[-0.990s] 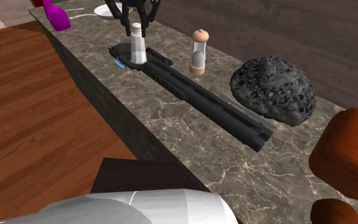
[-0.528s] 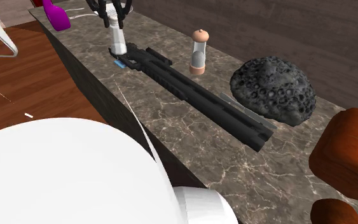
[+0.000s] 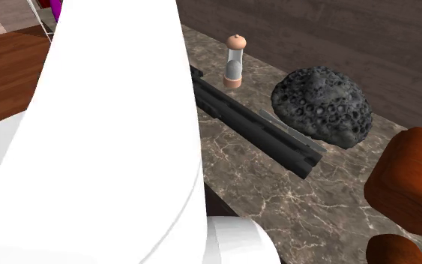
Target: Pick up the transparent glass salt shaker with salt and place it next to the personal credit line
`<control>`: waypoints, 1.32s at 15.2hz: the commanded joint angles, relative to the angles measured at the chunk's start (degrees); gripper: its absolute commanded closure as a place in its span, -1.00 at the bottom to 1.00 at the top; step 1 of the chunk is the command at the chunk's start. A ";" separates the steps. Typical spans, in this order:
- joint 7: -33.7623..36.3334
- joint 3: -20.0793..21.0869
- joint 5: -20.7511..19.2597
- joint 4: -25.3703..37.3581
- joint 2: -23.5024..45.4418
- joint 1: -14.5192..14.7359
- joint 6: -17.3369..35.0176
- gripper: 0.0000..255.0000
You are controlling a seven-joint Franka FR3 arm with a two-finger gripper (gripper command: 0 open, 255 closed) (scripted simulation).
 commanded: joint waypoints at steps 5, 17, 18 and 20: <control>5.66 1.39 -3.60 21.12 15.39 4.61 -5.64 1.00; 5.98 1.29 -3.89 14.99 16.97 5.01 2.08 1.00; 5.94 1.28 -3.89 14.20 16.96 4.98 2.85 1.00; 5.88 1.26 -3.88 12.68 16.98 4.92 4.38 1.00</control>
